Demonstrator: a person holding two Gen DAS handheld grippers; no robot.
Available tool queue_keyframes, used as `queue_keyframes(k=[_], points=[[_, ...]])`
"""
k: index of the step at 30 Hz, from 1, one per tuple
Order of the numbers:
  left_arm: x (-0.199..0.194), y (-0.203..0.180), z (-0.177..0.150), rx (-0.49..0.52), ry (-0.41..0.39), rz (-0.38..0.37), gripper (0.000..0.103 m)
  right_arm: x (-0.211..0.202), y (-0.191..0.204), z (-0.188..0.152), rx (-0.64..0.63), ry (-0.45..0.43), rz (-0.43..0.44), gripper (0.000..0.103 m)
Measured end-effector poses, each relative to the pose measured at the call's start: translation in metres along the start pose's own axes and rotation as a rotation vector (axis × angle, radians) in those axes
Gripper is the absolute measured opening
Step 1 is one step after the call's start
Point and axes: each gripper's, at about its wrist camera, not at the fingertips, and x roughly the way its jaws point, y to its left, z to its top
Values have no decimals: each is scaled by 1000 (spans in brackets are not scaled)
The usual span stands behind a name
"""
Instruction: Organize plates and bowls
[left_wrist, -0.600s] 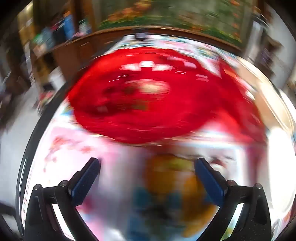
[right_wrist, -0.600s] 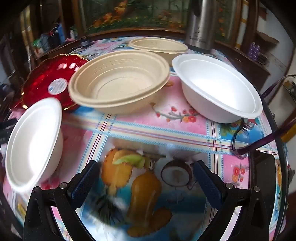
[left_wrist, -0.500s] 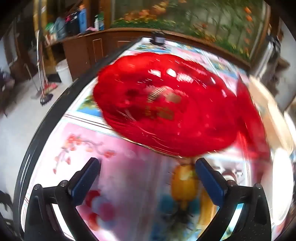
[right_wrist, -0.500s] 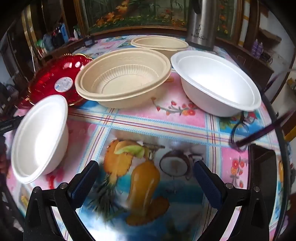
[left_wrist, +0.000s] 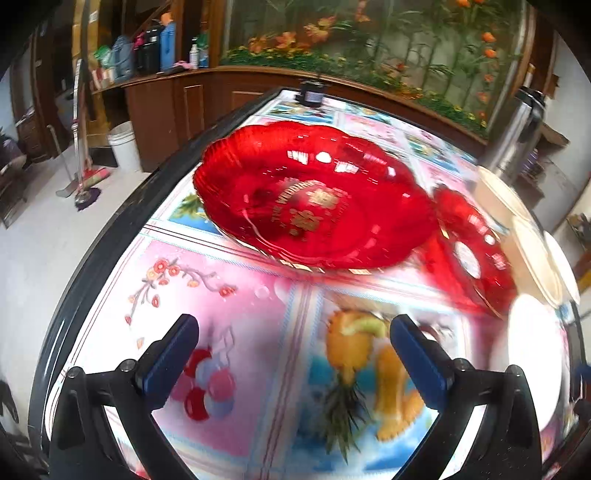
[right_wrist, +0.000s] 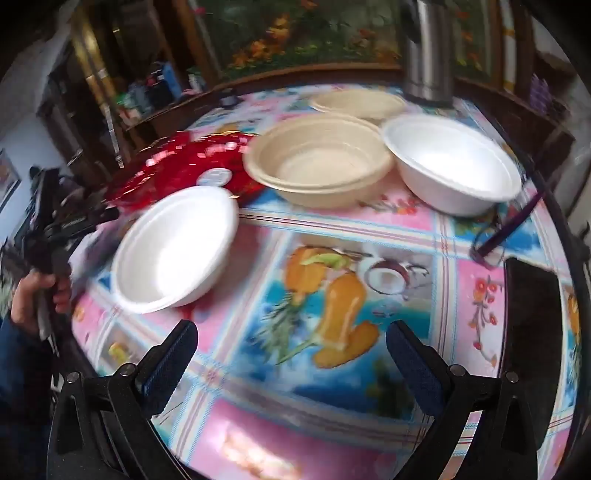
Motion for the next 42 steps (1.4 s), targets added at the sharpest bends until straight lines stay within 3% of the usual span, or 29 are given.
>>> queue_keyframes(k=[4, 12, 17, 22, 29, 31, 36, 42], points=[[-17, 0, -6, 30, -43, -25, 103, -24, 21, 11, -66, -93, 45, 103], [-50, 14, -9, 61, -67, -35, 103, -75, 78, 30, -256, -382, -98, 103], [-62, 26, -10, 47, -92, -58, 103, -65, 93, 45, -261, -311, 52, 103], [-70, 35, -4, 54, -63, -87, 103, -44, 108, 59, -261, -209, 79, 103], [-80, 36, 14, 88, -42, -116, 103, -25, 124, 101, -224, -95, 185, 103], [-83, 36, 21, 107, -42, -138, 103, -20, 126, 113, -225, -63, 198, 99], [-65, 45, 45, 102, 27, -107, 103, 7, 130, 151, -217, 33, 216, 70], [-33, 63, 73, 26, 129, -129, 103, 51, 128, 198, -157, 123, 254, 66]])
